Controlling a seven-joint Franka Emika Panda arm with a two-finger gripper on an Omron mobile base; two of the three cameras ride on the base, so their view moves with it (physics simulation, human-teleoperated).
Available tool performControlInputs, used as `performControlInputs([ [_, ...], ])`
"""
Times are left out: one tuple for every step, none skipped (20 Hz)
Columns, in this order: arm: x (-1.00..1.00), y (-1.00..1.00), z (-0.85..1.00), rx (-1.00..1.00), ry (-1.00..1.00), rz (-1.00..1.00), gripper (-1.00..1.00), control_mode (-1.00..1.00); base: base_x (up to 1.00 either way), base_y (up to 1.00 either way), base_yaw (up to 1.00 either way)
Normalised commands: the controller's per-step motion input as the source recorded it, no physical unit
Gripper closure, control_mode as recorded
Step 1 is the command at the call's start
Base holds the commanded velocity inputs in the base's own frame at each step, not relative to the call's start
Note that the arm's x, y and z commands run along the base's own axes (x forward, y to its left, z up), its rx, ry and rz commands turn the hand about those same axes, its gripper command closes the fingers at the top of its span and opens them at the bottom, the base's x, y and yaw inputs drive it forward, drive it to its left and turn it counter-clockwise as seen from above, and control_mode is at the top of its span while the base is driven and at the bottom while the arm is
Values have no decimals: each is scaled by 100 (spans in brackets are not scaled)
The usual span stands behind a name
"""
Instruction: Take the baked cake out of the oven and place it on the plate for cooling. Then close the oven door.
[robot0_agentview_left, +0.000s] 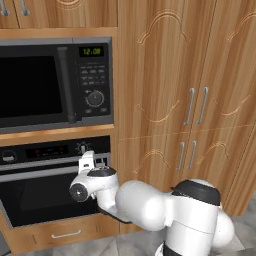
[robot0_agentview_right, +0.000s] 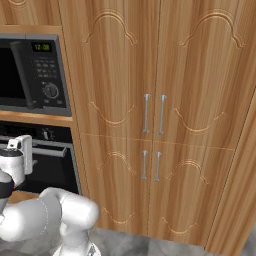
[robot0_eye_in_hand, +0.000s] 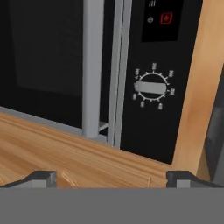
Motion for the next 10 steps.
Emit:
performControlInputs([
  [36, 0, -9, 0, -2, 0, -100, -100, 0, 0, 0],
  [39, 0, -11, 0, -1, 0, -100, -100, 0, 0, 0],
  [38, 5, -18, 0, -2, 0, -100, -100, 0, 0, 0],
  [35, 7, -21, 0, -4, 0, -100, -100, 0, 0, 0],
  [31, 7, -20, 0, -8, 0, -100, -100, 0, 0, 0],
  [33, 8, -17, 0, -7, 0, -100, -100, 0, 0, 0],
  [37, 7, -16, 0, -4, 0, -100, -100, 0, 0, 0],
  [37, 8, -18, 0, -4, 0, -100, -100, 0, 0, 0],
  [33, 9, -23, 0, -6, 0, -100, -100, 0, 0, 0],
  [27, 13, -26, 0, -8, 0, -100, -100, 0, 0, 0],
])
